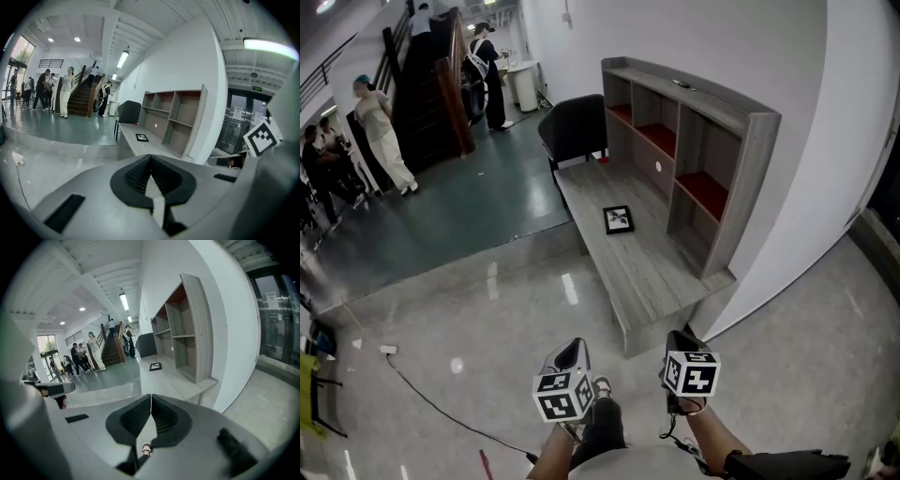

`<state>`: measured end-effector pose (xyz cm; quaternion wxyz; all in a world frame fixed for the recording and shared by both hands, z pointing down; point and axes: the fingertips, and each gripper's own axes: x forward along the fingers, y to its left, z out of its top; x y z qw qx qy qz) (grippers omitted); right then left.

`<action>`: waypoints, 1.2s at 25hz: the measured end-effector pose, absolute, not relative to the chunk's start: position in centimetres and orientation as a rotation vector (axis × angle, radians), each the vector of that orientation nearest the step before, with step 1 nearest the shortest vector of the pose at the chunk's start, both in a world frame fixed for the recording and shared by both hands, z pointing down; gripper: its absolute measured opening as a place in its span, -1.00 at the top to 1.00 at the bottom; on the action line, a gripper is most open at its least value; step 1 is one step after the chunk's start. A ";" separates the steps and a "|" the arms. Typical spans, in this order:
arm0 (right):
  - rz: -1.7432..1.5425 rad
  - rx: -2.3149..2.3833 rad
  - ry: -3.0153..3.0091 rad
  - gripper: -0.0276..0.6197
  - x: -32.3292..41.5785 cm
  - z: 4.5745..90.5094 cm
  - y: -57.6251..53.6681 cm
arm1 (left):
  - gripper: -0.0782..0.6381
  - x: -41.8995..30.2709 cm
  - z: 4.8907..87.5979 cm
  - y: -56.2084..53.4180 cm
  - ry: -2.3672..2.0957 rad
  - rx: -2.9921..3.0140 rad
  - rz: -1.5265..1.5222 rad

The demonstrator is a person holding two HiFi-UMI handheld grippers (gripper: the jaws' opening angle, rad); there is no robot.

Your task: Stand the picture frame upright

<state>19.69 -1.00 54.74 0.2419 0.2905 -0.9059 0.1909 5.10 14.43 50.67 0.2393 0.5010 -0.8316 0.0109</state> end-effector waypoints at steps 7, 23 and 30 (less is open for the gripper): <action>0.511 0.805 -2.489 0.82 15.9 54.1 -3.9 | 0.74 1.2 49.8 11.1 -2.281 1.402 0.026; 0.598 0.904 -2.418 0.82 6.3 56.3 -12.8 | 0.74 -10.5 51.4 1.7 -2.208 1.450 0.140; 0.566 0.906 -2.394 0.82 1.5 56.3 -15.8 | 0.74 -15.6 52.6 -1.8 -2.179 1.444 0.124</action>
